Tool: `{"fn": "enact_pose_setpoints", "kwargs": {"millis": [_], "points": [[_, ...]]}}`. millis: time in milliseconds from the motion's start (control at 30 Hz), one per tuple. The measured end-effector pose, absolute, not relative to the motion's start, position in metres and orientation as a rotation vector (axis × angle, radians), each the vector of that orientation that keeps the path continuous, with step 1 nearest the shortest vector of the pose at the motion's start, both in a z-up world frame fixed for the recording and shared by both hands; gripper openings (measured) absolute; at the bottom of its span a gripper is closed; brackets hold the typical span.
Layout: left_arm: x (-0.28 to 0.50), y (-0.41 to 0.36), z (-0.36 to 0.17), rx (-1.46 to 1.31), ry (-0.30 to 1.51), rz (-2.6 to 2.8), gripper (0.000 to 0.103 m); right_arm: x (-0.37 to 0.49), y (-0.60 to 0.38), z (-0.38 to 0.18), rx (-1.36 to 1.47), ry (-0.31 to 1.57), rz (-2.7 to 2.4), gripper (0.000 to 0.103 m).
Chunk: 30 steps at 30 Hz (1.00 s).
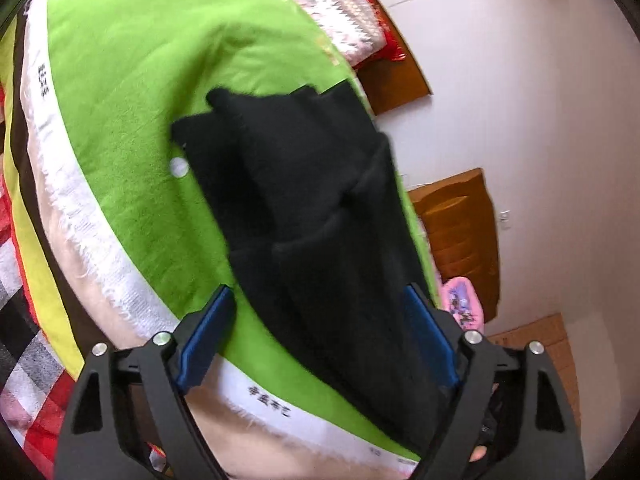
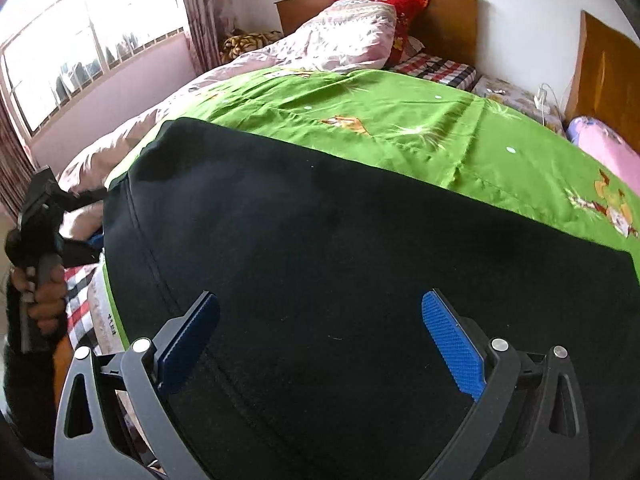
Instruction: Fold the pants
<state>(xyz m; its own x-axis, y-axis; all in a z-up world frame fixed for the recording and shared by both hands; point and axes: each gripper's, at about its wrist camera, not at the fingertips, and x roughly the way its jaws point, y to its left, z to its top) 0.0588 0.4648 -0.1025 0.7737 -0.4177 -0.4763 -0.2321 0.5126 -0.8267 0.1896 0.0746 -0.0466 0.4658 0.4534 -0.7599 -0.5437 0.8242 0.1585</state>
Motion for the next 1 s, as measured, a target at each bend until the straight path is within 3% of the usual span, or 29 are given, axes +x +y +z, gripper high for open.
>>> {"fn": "enact_pose_setpoints", "kwargs": {"millis": [100, 233, 333, 400, 433, 633, 700, 733, 767, 933, 1000], "points": [[0.058, 0.465, -0.107, -1.094, 0.672, -0.140, 0.084, 0.191, 0.075, -0.048, -0.109, 0.900, 0.615, 0.098], [0.062, 0.478, -0.121, -1.233, 0.578, -0.300, 0.072, 0.187, 0.081, -0.049, -0.143, 0.894, 0.622, 0.098], [0.053, 0.476, -0.123, -1.251, 0.487, -0.400, 0.072, 0.187, 0.081, -0.049, -0.141, 0.894, 0.621, 0.098], [0.057, 0.474, -0.122, -1.173, 0.532, -0.354, 0.072, 0.188, 0.082, -0.050, -0.135, 0.900, 0.620, 0.098], [0.066, 0.469, -0.126, -1.119, 0.591, -0.297, 0.063, 0.188, 0.083, -0.050, -0.133, 0.903, 0.620, 0.098], [0.065, 0.474, -0.136, -1.225, 0.503, -0.290, 0.068, 0.186, 0.080, -0.048, -0.124, 0.892, 0.627, 0.098], [0.062, 0.468, -0.129, -1.155, 0.533, -0.238, 0.050, 0.186, 0.079, -0.048, -0.122, 0.894, 0.633, 0.098], [0.062, 0.463, -0.123, -1.102, 0.558, -0.190, 0.033, 0.187, 0.079, -0.048, -0.121, 0.893, 0.633, 0.098], [0.059, 0.460, -0.119, -1.084, 0.550, -0.178, 0.026, 0.186, 0.079, -0.048, -0.119, 0.892, 0.634, 0.098], [0.039, 0.446, -0.085, -1.044, 0.478, -0.070, 0.020, 0.184, 0.075, -0.046, -0.103, 0.870, 0.638, 0.098], [0.035, 0.423, -0.036, -0.929, 0.414, -0.046, 0.019, 0.188, 0.072, -0.049, -0.093, 0.900, 0.586, 0.098]]}}
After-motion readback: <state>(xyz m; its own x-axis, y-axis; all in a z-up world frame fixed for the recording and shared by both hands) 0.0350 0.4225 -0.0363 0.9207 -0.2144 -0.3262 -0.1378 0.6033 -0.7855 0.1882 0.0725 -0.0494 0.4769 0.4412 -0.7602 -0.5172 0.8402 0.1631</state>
